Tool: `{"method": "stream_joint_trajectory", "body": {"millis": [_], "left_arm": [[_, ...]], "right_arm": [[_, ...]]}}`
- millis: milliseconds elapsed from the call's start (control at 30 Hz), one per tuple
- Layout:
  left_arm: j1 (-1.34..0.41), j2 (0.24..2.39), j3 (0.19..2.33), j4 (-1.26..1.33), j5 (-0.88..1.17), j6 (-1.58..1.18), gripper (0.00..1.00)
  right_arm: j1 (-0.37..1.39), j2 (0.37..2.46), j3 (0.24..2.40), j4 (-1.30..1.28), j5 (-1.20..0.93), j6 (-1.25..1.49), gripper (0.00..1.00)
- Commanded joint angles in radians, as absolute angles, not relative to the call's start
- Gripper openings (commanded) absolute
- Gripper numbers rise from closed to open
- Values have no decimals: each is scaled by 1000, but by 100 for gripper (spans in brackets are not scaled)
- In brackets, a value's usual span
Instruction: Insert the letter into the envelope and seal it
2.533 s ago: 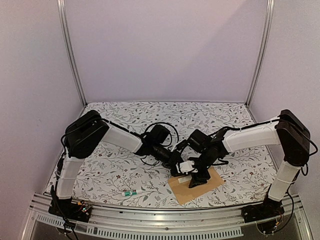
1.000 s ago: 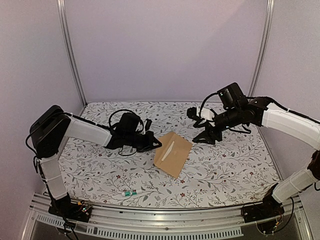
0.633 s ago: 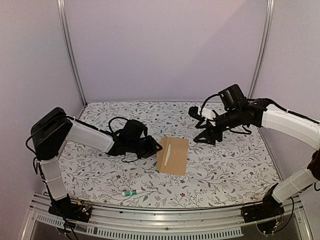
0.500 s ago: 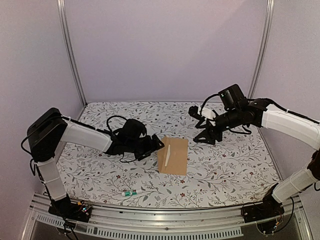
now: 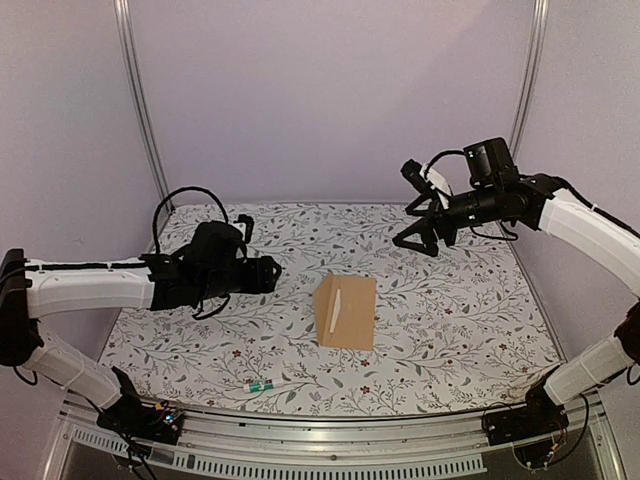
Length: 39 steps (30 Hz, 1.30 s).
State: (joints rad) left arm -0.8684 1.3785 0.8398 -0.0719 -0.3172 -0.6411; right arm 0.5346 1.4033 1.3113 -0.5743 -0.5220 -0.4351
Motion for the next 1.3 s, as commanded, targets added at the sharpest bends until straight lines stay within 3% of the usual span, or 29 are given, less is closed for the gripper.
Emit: {"method": "stream_joint_trajectory", "body": {"millis": [0,233,400,767,1000,1267], "left_arm": [[-734,1337,824,-61,-131,-410,69],[-898,1393,908,-433,122,-291,63],[-1025,1484,960,-684,123,-295,63],[-1153,1658,1049,-868,132,-214,60],[-1156,1706,1032,-900,4,-283,58],[-1160,1712,1020,-904,24,-278,40]], "right_arm": [[497,1441,1350,-610,-677,-377,97],[497,1495,1342,-698,-690,-536,77],[497,1518,1314,-745,-685,-578,70],[497,1510,1287,-751,-689,-582,68],[497,1512,1281,-753,-708,-578,68],[497,1529,1284,-759,-726,-575,67]]}}
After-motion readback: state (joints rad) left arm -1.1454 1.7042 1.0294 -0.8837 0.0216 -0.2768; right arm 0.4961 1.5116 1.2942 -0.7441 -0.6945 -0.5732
